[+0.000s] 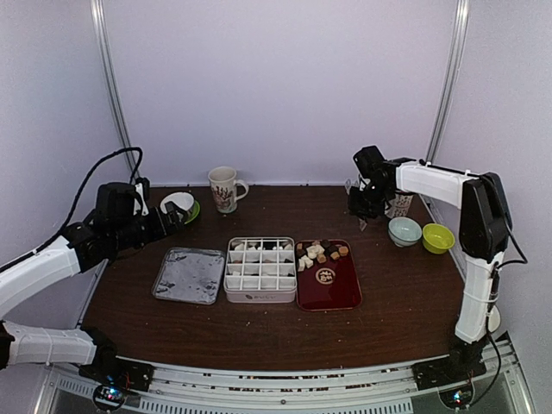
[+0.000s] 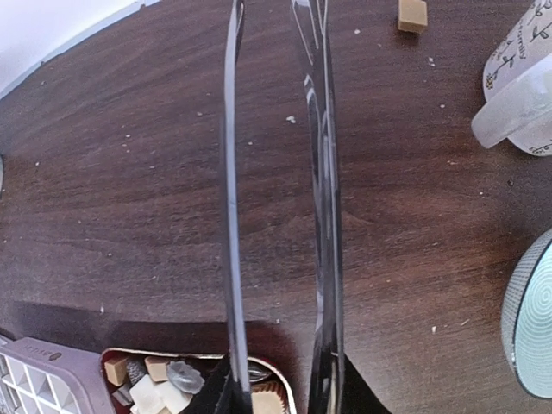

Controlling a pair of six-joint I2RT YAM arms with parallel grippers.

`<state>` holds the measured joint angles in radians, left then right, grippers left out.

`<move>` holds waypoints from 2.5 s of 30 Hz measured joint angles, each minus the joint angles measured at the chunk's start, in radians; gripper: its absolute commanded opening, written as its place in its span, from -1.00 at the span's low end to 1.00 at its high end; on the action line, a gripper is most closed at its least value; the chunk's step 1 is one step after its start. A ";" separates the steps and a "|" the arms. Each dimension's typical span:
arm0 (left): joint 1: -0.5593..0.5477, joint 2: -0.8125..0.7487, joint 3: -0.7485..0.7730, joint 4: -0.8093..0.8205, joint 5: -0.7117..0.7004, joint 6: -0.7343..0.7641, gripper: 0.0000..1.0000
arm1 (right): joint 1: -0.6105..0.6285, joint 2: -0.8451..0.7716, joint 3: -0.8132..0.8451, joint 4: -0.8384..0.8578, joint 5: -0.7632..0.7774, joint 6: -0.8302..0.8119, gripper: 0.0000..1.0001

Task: Pack the chocolate
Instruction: Pick up the fake chocolate from the center of the board.

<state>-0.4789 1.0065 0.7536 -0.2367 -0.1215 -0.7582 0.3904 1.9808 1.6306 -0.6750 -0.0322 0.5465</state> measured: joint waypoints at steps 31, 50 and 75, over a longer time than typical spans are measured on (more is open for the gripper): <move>0.020 -0.022 -0.019 0.083 0.134 0.080 0.96 | -0.203 0.380 0.586 -0.377 -0.031 0.056 -0.24; 0.021 -0.072 -0.060 0.090 0.141 0.080 0.96 | -0.179 0.451 0.628 -0.440 -0.008 0.054 -0.26; 0.029 -0.055 -0.060 0.112 0.145 0.080 0.96 | -0.131 0.501 0.689 -0.522 0.147 -0.027 -0.46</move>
<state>-0.4503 0.9516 0.6933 -0.1246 0.0235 -0.6785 0.2592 2.4821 2.3199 -1.1969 0.1146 0.5198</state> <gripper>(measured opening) 0.978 0.275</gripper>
